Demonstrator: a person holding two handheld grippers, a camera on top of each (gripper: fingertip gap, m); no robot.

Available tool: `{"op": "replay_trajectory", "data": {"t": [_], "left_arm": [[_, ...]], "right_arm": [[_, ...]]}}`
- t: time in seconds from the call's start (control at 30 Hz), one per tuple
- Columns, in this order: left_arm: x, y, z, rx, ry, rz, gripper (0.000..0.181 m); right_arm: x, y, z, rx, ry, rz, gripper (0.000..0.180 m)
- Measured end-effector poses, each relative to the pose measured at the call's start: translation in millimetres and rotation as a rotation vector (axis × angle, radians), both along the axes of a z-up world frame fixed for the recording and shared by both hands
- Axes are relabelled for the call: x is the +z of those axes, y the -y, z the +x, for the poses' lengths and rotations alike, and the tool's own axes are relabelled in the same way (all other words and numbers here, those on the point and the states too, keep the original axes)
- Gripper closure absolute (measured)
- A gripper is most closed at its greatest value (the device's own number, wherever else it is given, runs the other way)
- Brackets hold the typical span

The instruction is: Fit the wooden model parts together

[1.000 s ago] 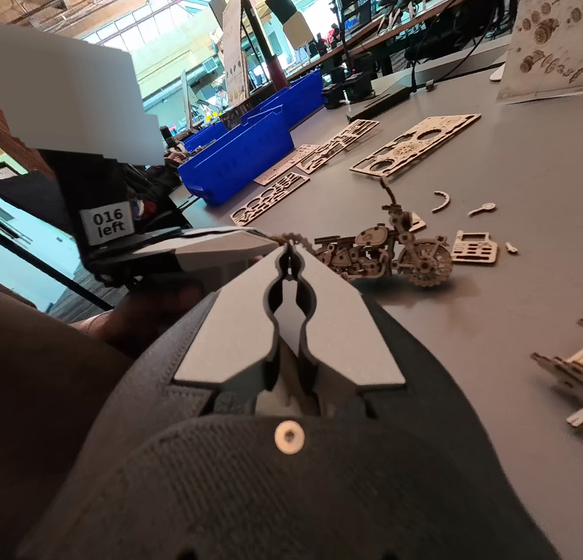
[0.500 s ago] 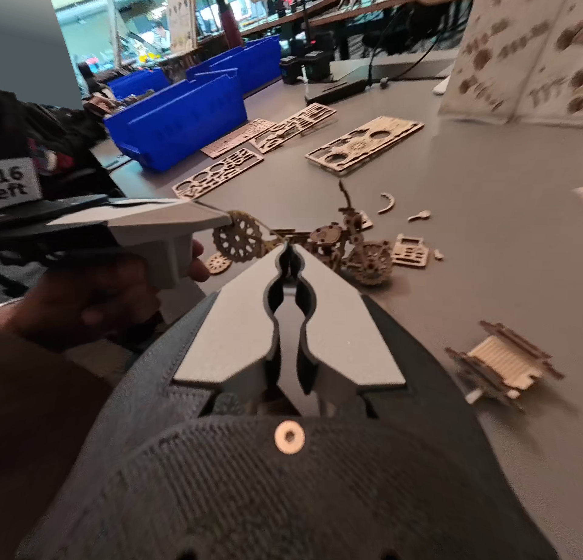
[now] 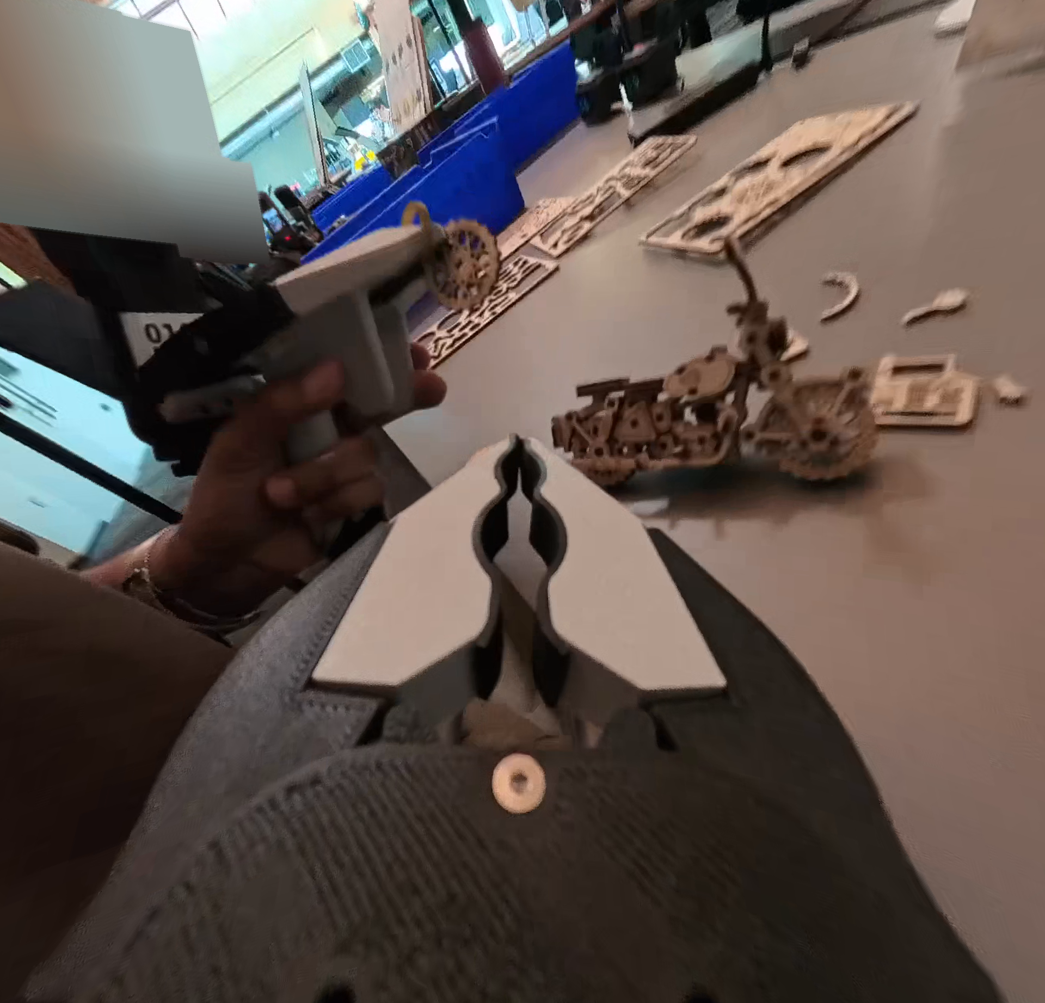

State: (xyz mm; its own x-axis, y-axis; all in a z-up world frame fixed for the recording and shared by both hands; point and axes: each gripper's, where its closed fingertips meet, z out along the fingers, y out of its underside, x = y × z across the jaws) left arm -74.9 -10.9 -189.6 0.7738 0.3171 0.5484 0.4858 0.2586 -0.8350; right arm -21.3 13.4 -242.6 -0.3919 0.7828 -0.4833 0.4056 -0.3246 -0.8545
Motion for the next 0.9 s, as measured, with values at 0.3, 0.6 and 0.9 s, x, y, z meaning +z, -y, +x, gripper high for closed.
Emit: {"op": "replay_trajectory", "data": {"t": [0.3,0.6,0.9], "left_arm": [[-13,-33,44,-0.261,0.05,0.0,0.178],[-10,-39,63,-0.487,0.315,0.178,0.176],[-26,-48,71,-0.527,0.289,0.04,0.158]], "right_arm": [[31,-9,2,-0.021,-0.137,-0.092,0.144],[37,-13,18,0.133,-0.062,-0.379,0.178],[26,-15,18,0.181,0.034,-0.515,0.178]]}}
